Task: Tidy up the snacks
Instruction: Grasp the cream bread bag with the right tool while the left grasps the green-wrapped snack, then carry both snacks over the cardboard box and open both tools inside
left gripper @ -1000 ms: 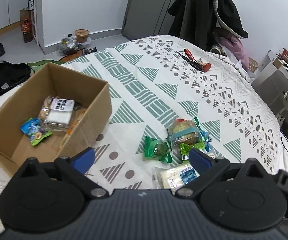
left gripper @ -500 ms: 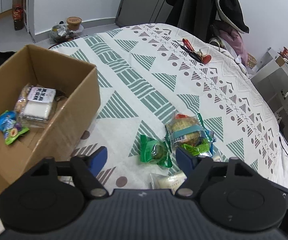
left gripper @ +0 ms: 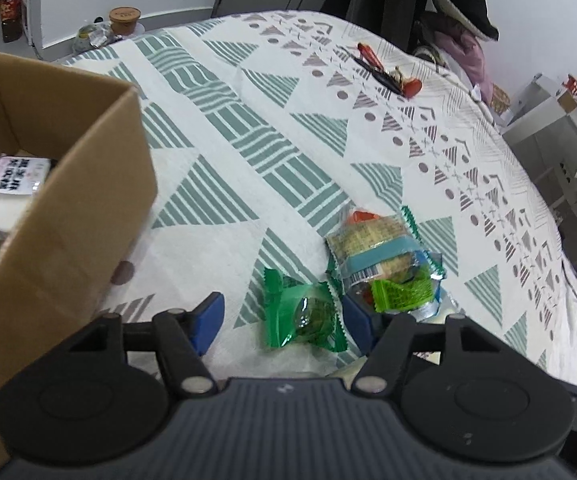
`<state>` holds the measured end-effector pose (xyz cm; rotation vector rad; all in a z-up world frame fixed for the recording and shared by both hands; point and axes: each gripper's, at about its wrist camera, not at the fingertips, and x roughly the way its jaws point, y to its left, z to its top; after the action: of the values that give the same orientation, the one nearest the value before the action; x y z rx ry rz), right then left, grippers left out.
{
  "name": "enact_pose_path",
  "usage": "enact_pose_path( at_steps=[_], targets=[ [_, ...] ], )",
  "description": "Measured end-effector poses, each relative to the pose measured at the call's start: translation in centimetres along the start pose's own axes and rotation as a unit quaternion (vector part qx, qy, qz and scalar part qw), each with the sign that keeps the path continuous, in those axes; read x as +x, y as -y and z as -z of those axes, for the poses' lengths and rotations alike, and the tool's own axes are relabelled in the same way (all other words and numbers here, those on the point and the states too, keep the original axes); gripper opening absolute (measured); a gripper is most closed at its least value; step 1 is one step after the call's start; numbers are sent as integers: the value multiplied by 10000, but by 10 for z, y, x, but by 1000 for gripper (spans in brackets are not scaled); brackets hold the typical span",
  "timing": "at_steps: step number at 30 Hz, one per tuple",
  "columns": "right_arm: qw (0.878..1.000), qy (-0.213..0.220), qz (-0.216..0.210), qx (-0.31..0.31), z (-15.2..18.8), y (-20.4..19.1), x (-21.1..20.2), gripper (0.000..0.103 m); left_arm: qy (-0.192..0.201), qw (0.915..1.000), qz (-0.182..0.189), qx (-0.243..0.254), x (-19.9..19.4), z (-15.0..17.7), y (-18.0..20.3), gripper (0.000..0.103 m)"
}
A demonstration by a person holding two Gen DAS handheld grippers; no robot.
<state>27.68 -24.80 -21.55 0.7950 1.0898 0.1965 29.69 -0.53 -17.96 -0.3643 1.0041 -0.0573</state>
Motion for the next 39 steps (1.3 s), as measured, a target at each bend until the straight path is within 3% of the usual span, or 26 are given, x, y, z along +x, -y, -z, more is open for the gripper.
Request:
enact_pose_path(
  at_steps=[3, 5, 10, 14, 18, 39],
  targets=[
    [10000, 17, -62, 21, -2, 0, 2, 45, -89, 10000, -37, 20, 9, 0, 1, 65],
    [9998, 19, -171, 27, -2, -2, 1, 29, -117, 9998, -111, 71, 14, 0, 3, 65],
    [9998, 98, -153, 30, -3, -3, -1, 27, -96, 9991, -366, 204, 21, 1, 13, 65],
    [9996, 203, -169, 103, -5, -1, -9, 26, -80, 9974, -648, 301, 24, 1, 22, 42],
    [9992, 294, -191, 167, -7, 1, -17, 25, -57, 9969, -755, 233, 21, 0, 23, 34],
    [9945, 867, -454, -374, 16, -30, -78, 24, 609, 9964, -535, 258, -86, 14, 39, 33]
  ],
)
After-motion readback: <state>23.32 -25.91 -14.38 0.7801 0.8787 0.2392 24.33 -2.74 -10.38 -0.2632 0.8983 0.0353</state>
